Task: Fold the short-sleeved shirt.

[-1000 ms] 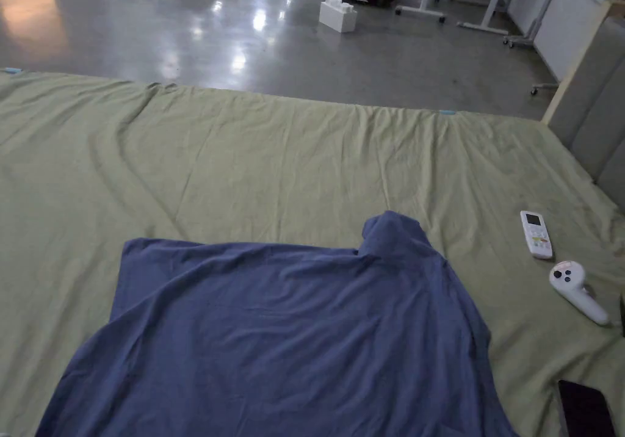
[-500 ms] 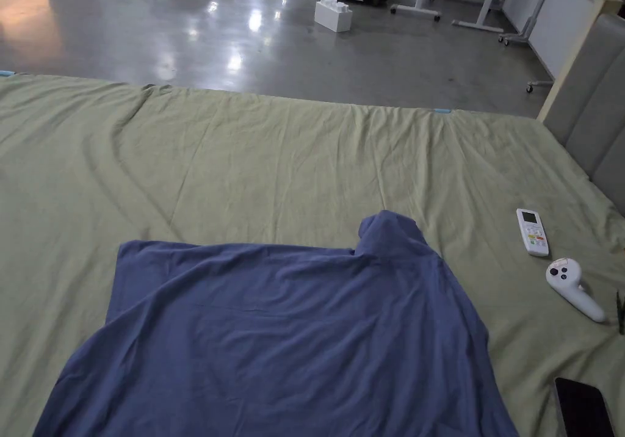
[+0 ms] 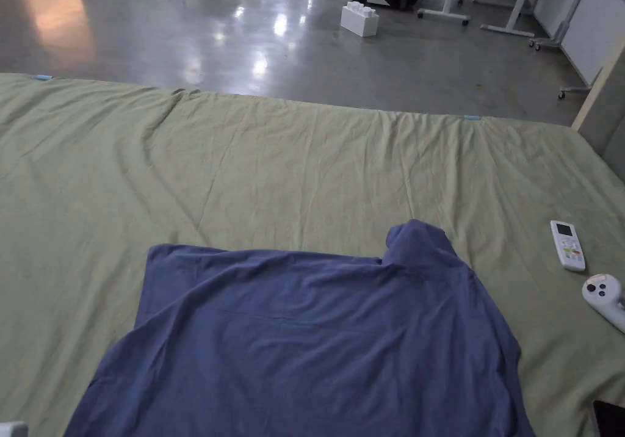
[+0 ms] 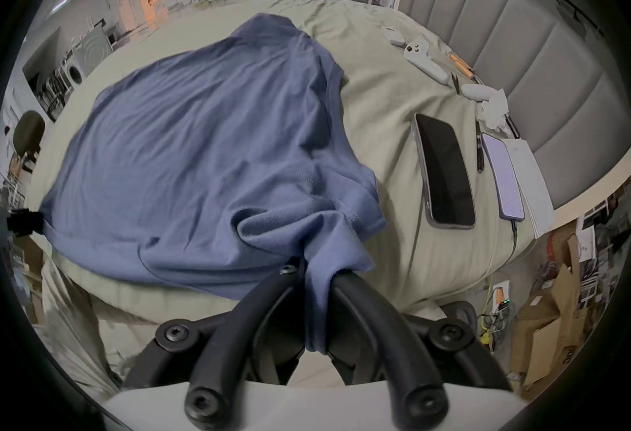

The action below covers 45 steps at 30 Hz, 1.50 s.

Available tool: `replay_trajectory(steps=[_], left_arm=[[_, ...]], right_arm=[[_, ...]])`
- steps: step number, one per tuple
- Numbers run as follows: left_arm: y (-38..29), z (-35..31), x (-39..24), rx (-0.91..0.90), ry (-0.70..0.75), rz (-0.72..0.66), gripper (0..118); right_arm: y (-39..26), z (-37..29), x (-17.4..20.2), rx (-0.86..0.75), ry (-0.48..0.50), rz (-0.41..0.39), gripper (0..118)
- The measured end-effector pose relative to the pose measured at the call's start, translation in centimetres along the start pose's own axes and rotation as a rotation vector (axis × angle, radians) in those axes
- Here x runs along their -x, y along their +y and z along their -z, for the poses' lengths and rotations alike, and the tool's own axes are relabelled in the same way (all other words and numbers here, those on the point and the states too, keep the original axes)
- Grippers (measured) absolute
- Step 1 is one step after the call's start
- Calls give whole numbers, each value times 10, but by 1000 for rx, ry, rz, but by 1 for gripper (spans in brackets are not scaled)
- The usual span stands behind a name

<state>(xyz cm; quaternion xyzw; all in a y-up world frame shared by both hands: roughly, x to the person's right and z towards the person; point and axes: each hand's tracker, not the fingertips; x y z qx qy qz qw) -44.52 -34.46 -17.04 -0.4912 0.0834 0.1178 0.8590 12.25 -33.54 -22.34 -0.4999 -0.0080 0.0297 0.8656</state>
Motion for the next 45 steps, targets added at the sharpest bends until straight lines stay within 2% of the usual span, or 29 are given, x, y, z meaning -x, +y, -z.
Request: replay_trajectory(steps=[1,3,9,13,18,21,24,25,26,27,28,30,31,33,34,37,42,44,45], left_arm=[[7,-2,0,-17,-12,-3,8],[23,-5,-3,-57,-21,0,8],[78,7,-21,-140,-52,19,8],[110,39,-21,-160,-17,23,8],[134,74,-18,-153,-8,-41,8],[140,95,-20,-135,17,-42,8],[141,113,-22,-101,37,-31,8],[140,118,-22,-93,45,-28,8],[139,121,-21,-88,47,-28,9],[139,121,-21,-83,47,-30,11],[138,118,-21,-85,47,-32,12],[137,110,-22,-119,61,-26,18],[137,104,-23,-148,57,-13,35],[135,87,-29,-228,52,8,63],[133,78,-33,-281,51,24,68],[126,53,-46,-415,39,53,68],[107,3,-72,-649,8,71,67],[98,-19,-82,-729,-1,79,61],[94,-27,-86,-755,-1,81,52]], right_arm=[[7,-3,-1,-22,19,31,9],[23,-8,0,-44,21,16,9],[77,0,5,-136,17,43,9],[110,24,10,-152,6,61,9],[142,67,13,-139,13,99,9],[152,94,19,-115,7,77,11],[153,118,21,-101,10,71,20],[152,122,23,-96,2,61,35],[151,124,25,-95,-21,40,46],[149,126,24,-97,-33,28,55],[147,123,25,-113,-42,19,58],[143,112,25,-169,-41,10,64],[141,101,27,-221,-33,16,72],[138,82,32,-321,-24,26,79],[137,70,37,-380,-34,31,84],[132,39,50,-562,-19,20,98],[120,-21,81,-815,-7,41,98],[116,-40,91,-902,6,32,90],[114,-48,96,-933,-5,22,79]])
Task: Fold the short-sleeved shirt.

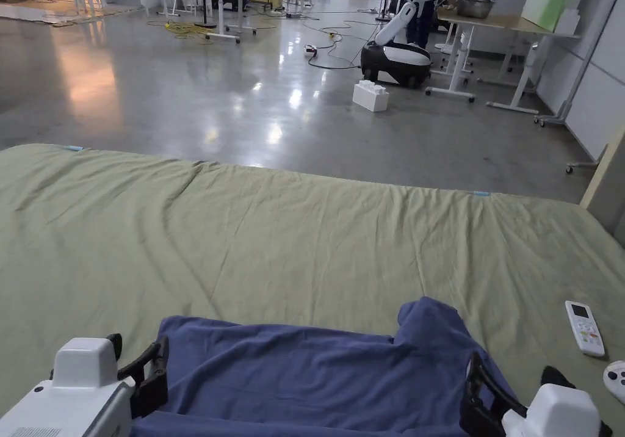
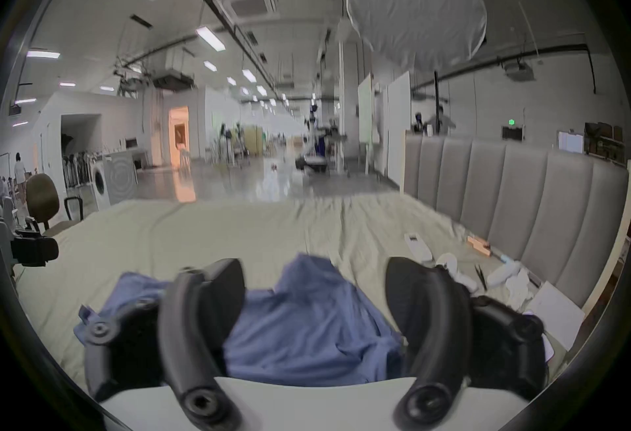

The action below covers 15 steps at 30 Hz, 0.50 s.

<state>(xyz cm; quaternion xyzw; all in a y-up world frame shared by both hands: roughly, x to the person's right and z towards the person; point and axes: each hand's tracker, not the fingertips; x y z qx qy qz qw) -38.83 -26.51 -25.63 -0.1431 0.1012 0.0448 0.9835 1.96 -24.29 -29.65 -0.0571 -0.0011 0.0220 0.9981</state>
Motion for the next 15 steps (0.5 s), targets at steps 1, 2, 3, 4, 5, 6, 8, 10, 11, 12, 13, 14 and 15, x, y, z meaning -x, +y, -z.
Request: replay_trajectory(steps=[1,2,3,4,5,6,8,10,11,12,13,14,15], left_arm=[[3,-11,-5,-39,16,20,34],[6,-19,-11,-67,40,50,17],[7,-24,-14,-79,56,72,12],[9,-30,-17,-94,55,89,12],[11,-35,-19,-92,39,88,7],[12,-39,-20,-93,32,90,6],[14,-43,-22,-91,35,106,2],[14,-46,-20,-81,37,104,2],[13,-44,-19,-69,47,103,1],[11,-42,-17,-53,50,105,1],[8,-41,-13,-38,48,100,1],[4,-38,-7,-14,45,89,1],[1,-33,-3,20,46,75,1]], right_arm=[[7,-7,6,-51,-3,-42,58],[11,-12,11,-93,-13,-82,40],[10,-14,14,-68,-12,-58,23],[13,-18,17,-92,-8,-72,13],[14,-21,17,-103,11,-66,11],[14,-23,19,-105,19,-67,6],[13,-28,21,-116,31,-65,1],[12,-31,23,-136,26,-92,1],[12,-32,23,-130,30,-89,1],[11,-33,23,-129,30,-91,1],[10,-33,22,-123,32,-91,1],[10,-32,21,-114,33,-91,1],[9,-32,20,-102,31,-92,1]])
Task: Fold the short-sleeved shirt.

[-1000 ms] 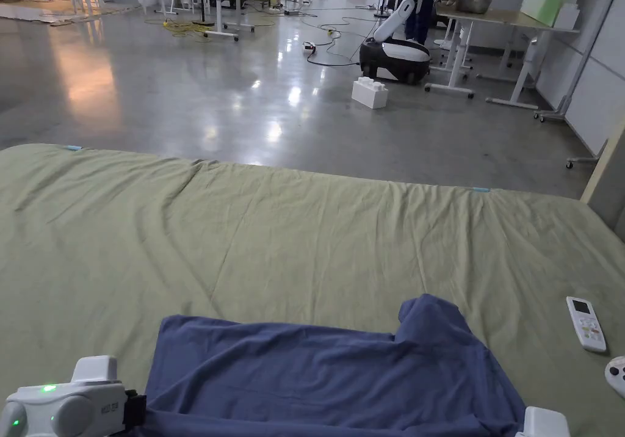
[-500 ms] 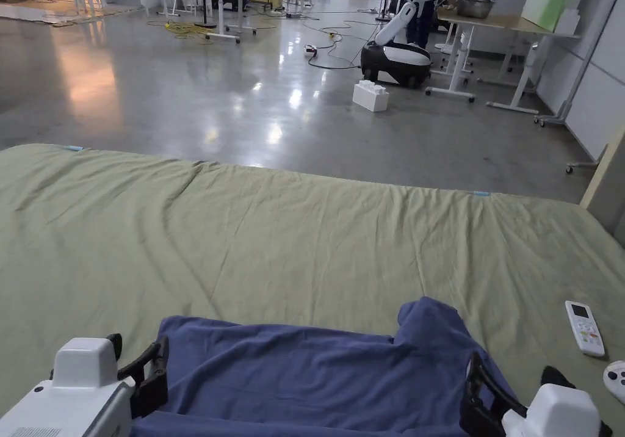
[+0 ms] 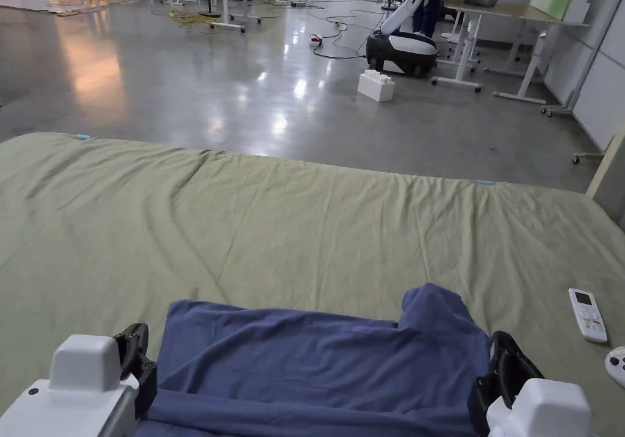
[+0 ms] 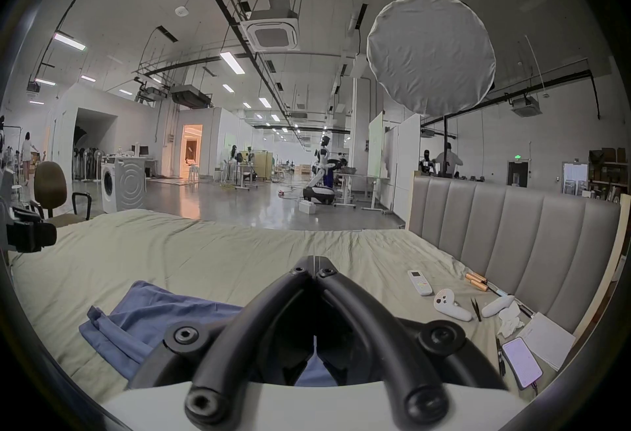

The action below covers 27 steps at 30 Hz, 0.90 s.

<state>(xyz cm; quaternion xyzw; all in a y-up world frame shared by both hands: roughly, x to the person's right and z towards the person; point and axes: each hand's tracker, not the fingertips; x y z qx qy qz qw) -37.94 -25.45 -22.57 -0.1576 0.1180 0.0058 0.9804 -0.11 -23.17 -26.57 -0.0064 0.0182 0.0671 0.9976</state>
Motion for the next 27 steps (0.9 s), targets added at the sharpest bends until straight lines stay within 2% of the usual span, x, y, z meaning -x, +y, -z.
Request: replay_trajectory(steps=[9,11,13,14,18,21,23,24,27], left_arm=[[-55,71,44,449,-6,-20,3],[-68,89,52,541,8,-27,28],[-77,101,53,630,25,-26,64],[-82,108,55,658,33,-33,69],[-107,139,62,801,52,-37,69],[-109,140,59,767,45,-53,72],[-105,141,56,777,47,-26,69],[-105,139,53,777,42,-15,63],[-101,136,42,777,8,36,32]], right_arm=[[-25,3,-14,95,-12,-10,1],[-30,4,-16,123,-14,-8,1],[-37,5,-20,159,-20,-2,1],[-39,5,-21,164,-21,-14,1],[-52,6,-29,224,-36,-4,1],[-62,4,-36,264,-49,-9,1],[-69,3,-42,296,-57,-7,1],[-73,2,-44,313,-62,-6,1],[-87,6,-54,400,-75,-13,1]])
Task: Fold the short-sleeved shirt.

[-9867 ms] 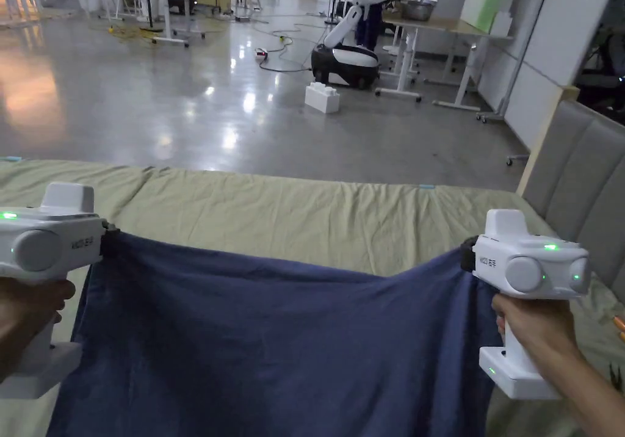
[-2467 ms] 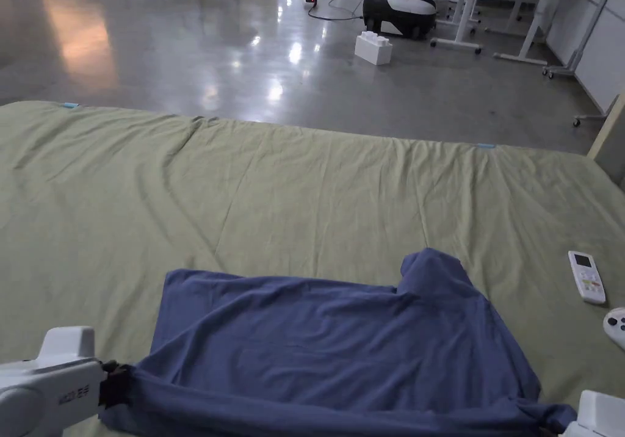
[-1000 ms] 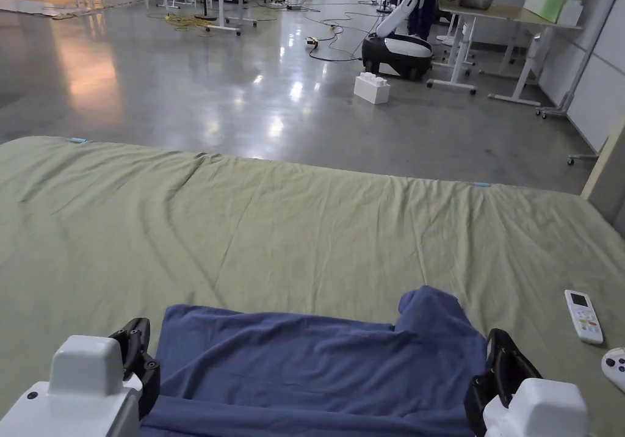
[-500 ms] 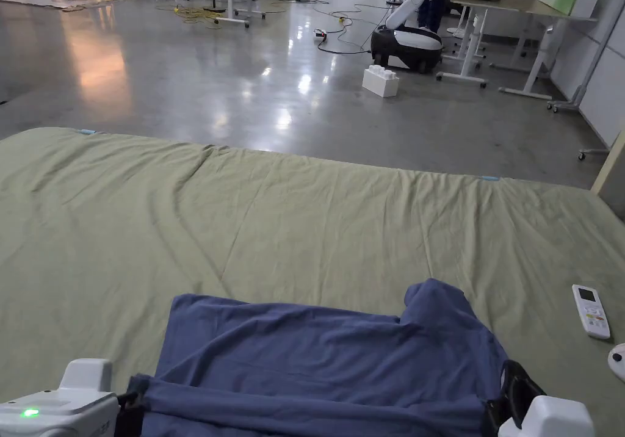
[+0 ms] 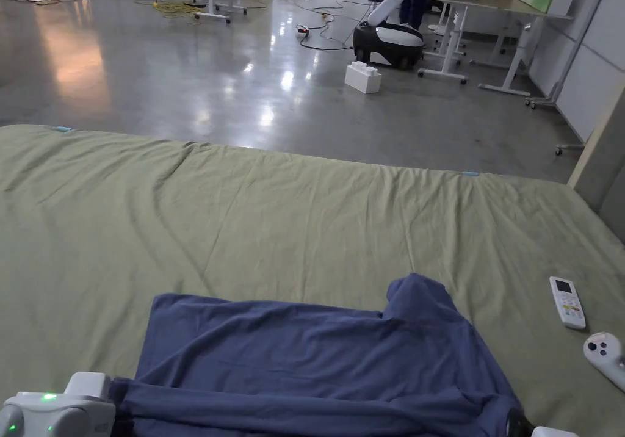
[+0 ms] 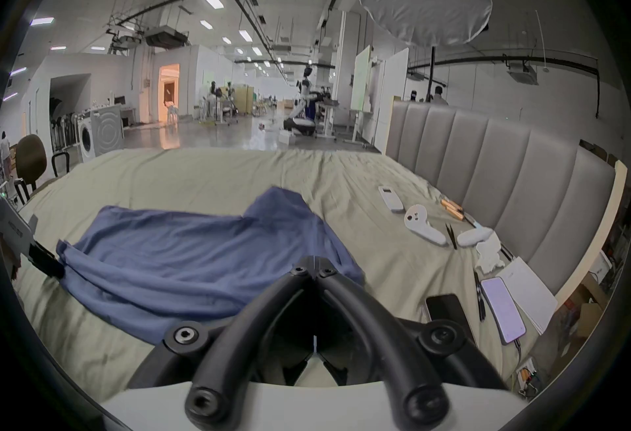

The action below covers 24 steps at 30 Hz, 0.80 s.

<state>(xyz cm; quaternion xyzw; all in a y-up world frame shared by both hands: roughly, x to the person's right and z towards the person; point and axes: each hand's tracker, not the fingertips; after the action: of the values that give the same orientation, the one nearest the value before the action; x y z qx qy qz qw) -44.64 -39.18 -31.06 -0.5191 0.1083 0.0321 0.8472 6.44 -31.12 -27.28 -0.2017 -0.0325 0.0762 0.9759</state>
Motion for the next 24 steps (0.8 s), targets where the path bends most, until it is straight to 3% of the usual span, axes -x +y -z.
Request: replay_trajectory(steps=[3,4,5,6,7,9,13,18,21,22,24], left_arm=[[-3,-4,-12,3,-11,62,21],[-4,-5,-12,5,-12,63,11],[-5,-4,-11,2,-7,71,10],[-5,-6,-9,0,-11,71,9],[-5,-9,-7,-5,-12,65,9],[-7,-14,-5,-18,-13,55,8],[-12,-20,-3,-32,-15,64,8],[-17,-19,-1,-45,-18,44,8],[-19,-20,-4,-53,-13,46,8],[-18,-21,-5,-55,-11,46,8],[-19,-25,-5,-65,-13,43,8]], right_arm=[[-11,18,-13,113,-13,-5,1],[-16,27,-19,149,-14,-4,1],[-21,36,-25,219,2,5,4],[-25,42,-31,268,-22,25,13],[-28,52,-37,285,2,22,34],[-36,70,-47,384,22,25,66],[-54,105,-54,520,82,-3,72],[-62,121,-46,537,103,-19,65],[-57,116,-40,538,124,-45,39],[-57,114,-38,535,130,-52,23],[-56,111,-33,528,141,-73,11]])
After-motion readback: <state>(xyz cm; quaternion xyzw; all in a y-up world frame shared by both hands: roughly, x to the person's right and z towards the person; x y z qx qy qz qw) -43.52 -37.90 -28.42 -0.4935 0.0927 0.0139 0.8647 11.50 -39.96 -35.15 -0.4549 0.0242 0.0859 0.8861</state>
